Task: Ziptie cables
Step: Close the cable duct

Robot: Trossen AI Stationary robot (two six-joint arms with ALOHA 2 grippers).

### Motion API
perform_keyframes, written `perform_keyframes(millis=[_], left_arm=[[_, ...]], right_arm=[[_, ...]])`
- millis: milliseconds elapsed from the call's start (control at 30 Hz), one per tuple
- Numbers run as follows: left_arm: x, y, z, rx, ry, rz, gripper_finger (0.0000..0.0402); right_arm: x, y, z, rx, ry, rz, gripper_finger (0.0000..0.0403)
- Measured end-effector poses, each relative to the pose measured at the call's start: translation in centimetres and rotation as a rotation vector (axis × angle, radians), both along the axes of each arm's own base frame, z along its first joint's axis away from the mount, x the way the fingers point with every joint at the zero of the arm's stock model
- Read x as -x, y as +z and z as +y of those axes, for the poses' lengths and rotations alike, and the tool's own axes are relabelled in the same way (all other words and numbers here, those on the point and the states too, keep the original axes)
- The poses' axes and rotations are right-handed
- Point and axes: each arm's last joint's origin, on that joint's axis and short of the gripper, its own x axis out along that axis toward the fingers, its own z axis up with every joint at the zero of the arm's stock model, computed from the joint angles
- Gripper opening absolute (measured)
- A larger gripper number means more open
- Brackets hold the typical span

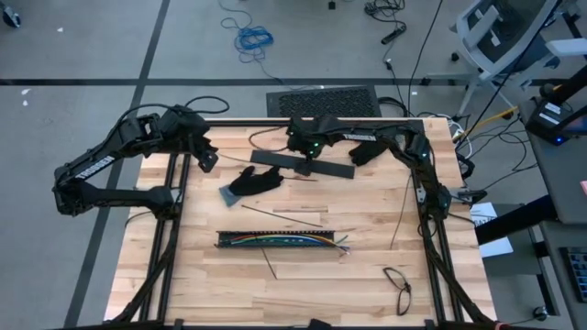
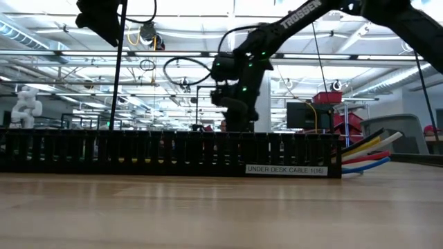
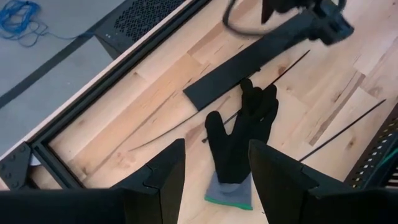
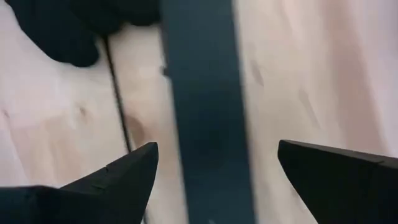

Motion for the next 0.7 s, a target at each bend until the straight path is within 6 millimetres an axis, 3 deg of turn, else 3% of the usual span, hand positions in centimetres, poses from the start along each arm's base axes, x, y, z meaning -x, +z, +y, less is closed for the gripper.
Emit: perform_keyframes(millis=[100,367,533,700], left_arm=[[0.0,0.0,0.0,-0.024,-0.024,0.011,0.0173],[1.6,1.0,-0.7,-0.103,-0.039,-0.041,0.0173],[3.0,1.5,-1.4,-0.154,-0.012,-0.078,0.0173],[3.6,1.7,-1.7,-0.173,-0.004,-0.097,0.0173]], right_arm=[[-1.5,-0.7,0.2,-0.040,0.008,-0.012,0.0329],[-7.1,1.0,-0.5,-0.037,0.029,-0.101,0.0329],[-7.6,-1.0,-1.5,-0.028,-0.020,0.006,0.0329],[-7.5,-0.2,-2.4,-0.029,-0.097,-0.029,0.0329]])
